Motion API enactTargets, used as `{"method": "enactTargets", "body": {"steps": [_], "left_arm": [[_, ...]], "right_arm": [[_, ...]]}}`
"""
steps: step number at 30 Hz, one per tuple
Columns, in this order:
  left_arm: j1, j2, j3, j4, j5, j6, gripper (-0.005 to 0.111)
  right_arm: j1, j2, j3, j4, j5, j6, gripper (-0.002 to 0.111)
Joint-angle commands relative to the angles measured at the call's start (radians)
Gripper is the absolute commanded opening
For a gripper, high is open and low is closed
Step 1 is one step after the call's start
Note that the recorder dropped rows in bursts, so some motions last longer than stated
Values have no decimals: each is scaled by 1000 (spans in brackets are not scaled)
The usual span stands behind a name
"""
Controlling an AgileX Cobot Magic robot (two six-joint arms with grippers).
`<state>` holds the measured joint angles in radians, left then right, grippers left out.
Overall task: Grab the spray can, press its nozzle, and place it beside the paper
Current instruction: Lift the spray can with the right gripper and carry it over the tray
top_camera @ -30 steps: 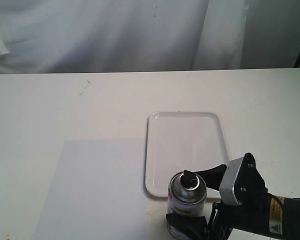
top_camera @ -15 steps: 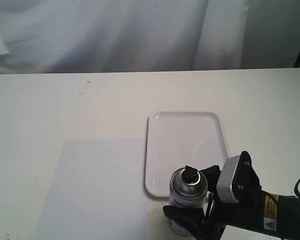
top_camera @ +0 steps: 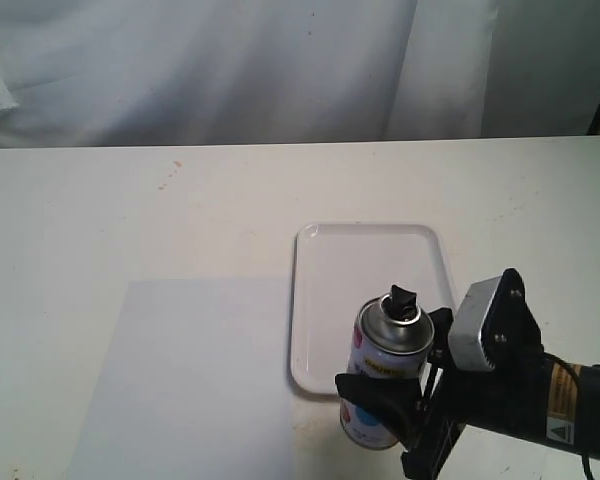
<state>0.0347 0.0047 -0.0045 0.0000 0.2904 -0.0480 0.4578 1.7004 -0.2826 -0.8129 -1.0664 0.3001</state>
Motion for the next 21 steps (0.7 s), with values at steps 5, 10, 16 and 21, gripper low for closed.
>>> {"method": "enactTargets", "body": {"steps": [5, 10, 16, 21], "left_arm": [[1, -5, 5, 0, -6, 1, 0], [1, -5, 5, 0, -6, 1, 0], [1, -5, 5, 0, -6, 1, 0], [1, -5, 5, 0, -6, 1, 0]], "right_arm": [[2, -201, -41, -15, 234, 203, 0], [39, -250, -142, -60, 502, 380, 0], [125, -255, -258, -119, 668, 380, 0], [212, -255, -356, -119, 939, 382, 0]]}}
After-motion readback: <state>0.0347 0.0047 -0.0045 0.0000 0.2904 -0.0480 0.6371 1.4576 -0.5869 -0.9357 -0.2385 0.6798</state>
